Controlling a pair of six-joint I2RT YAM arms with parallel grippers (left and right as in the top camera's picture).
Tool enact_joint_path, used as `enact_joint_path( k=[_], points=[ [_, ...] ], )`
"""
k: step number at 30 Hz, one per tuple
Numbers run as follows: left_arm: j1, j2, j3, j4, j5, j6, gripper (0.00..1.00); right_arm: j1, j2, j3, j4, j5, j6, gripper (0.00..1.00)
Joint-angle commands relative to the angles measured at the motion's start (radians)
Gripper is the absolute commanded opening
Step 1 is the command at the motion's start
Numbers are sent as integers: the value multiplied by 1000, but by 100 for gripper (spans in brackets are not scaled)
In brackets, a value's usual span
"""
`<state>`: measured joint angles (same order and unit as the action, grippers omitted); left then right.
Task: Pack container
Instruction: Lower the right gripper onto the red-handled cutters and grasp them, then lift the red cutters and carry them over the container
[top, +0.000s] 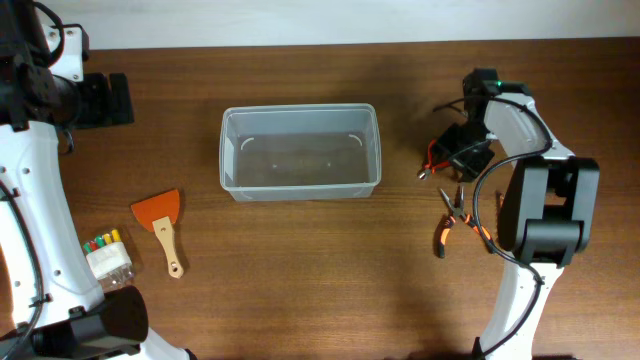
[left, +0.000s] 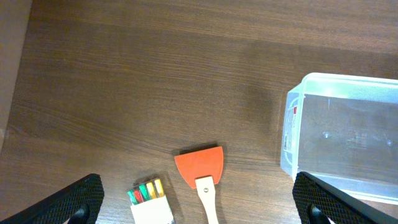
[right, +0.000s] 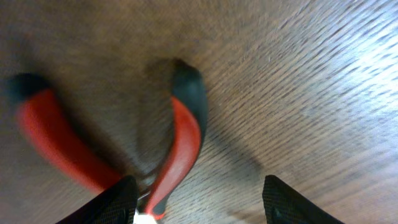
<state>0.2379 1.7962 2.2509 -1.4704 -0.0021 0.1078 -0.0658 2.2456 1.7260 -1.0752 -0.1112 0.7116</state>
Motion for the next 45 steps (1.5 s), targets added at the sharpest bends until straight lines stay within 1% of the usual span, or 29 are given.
enact_joint_path(
  k=[1,5,9,11,15,17,19,21,24,30,34,37,40,43,45],
  points=[
    [-2,8,-8,-1,14,-9,99,0,8,-52,26,-17,16,65],
    [-2,8,-8,-1,14,-9,99,0,8,-100,57,-17,16,65],
    [-2,8,-8,-1,14,-9,99,0,8,-131,72,-16,24,61],
    [-2,8,-8,-1,14,-9,99,0,8,-135,74,-17,24,57],
    [-2,8,-8,-1,14,-9,99,0,8,-135,74,-17,23,44],
    [-2,8,-8,-2,14,-9,99,0,8,-135,74,-17,23,40],
    [-2,8,-8,-2,14,-9,99,0,8,-135,74,-17,23,32],
    [-2,8,-8,-2,14,-9,99,0,8,-135,74,-17,23,27],
    [-2,8,-8,-1,14,-9,99,0,8,-135,74,-17,23,24],
    [-2,8,-8,-1,14,-5,99,0,8,-135,77,-17,23,16],
    [-2,8,-8,-1,14,-4,99,0,7,-135,87,-16,20,4],
    [-2,8,-8,-1,14,-2,99,0,7,-132,105,-17,-23,4],
    [-2,8,-8,-1,6,3,99,0,5,-98,108,-16,-112,4],
    [-2,8,-8,-1,-2,15,99,0,-5,-25,87,-17,-213,4],
    [-2,8,-8,-1,-1,17,99,0,-20,33,62,-17,-253,4]
  ],
)
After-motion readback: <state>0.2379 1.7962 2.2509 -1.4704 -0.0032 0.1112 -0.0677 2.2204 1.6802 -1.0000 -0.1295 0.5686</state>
